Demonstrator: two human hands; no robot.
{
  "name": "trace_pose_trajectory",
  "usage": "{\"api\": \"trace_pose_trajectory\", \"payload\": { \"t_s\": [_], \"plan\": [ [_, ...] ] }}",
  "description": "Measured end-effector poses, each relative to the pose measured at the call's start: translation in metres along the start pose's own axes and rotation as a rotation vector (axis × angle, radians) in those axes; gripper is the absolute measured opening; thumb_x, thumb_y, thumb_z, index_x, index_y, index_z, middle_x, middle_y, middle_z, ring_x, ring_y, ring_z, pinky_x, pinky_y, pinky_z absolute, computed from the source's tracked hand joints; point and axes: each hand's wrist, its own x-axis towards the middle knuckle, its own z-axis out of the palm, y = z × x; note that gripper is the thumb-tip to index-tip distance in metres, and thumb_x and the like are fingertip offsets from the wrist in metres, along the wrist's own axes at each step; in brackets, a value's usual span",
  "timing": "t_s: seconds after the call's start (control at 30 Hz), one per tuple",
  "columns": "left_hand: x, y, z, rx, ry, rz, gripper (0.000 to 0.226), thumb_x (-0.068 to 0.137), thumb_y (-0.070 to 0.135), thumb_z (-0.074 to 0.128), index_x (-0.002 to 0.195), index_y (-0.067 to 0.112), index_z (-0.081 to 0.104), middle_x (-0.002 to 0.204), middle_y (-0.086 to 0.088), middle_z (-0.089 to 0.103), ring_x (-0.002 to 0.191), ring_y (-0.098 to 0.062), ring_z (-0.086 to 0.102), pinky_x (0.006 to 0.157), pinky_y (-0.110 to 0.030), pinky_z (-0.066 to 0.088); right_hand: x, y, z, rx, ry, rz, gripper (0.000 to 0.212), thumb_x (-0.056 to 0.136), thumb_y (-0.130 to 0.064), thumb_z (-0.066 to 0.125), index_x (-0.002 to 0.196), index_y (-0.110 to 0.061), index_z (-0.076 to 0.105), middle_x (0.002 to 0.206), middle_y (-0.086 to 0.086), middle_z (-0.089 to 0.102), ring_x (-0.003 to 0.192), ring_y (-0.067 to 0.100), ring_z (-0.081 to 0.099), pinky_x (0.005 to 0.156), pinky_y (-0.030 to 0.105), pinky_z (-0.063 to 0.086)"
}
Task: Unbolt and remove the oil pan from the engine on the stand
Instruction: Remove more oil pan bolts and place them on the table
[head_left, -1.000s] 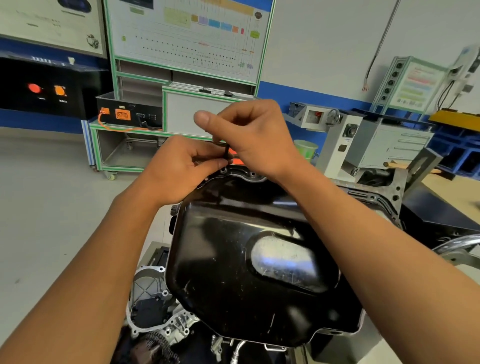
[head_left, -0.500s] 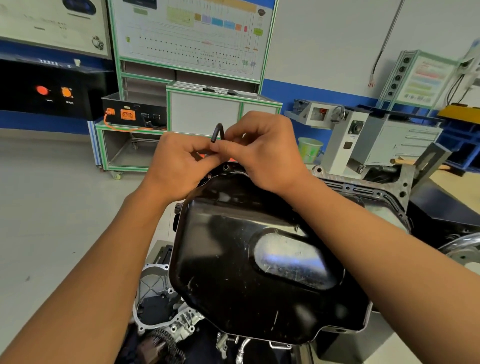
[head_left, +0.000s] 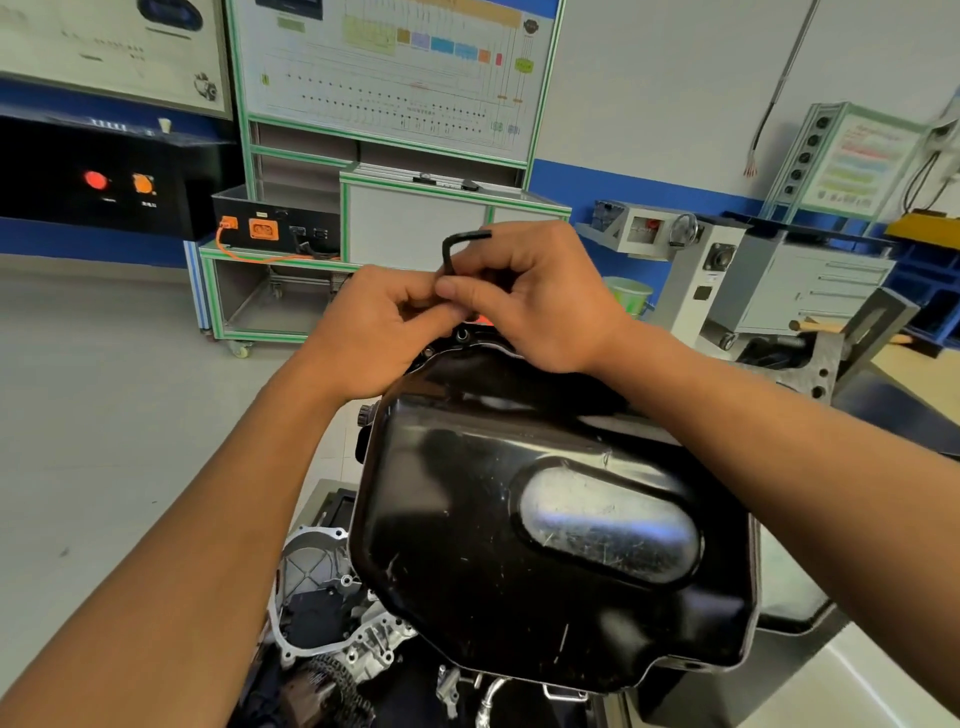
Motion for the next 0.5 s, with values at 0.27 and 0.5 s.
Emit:
{"api": "trace_pose_trajectory", "payload": {
  "t_s": [0.27, 0.5],
  "plan": [
    [0.001, 0.007, 0.002, 0.062, 0.057, 0.134, 0.014, 0.091, 0.009, 0.069, 0.101, 0.017, 0.073, 0.077, 0.002, 0.073, 0.066, -0.011, 0.071, 0.060, -0.026, 0.059, -0.008, 0.006, 0.000, 0.001, 0.002, -0.062, 0.019, 0.098, -0.011, 0.062, 0.098, 0.003, 0.075, 0.080, 0.017, 0.069, 0.074, 0.028, 0.064, 0.070, 0.042, 0.049],
    [0.005, 0.006, 0.004, 0.079, 0.121, 0.209, 0.013, 0.083, 0.015, 0.079, 0.089, 0.004, 0.077, 0.077, -0.009, 0.073, 0.065, -0.027, 0.067, 0.060, -0.046, 0.053, -0.010, -0.006, 0.004, 0.023, 0.286, 0.059, 0.020, 0.081, -0.029, 0.082, 0.080, -0.009, 0.079, 0.065, -0.002, 0.069, 0.056, 0.003, 0.058, 0.057, 0.025, 0.048]
  ]
}}
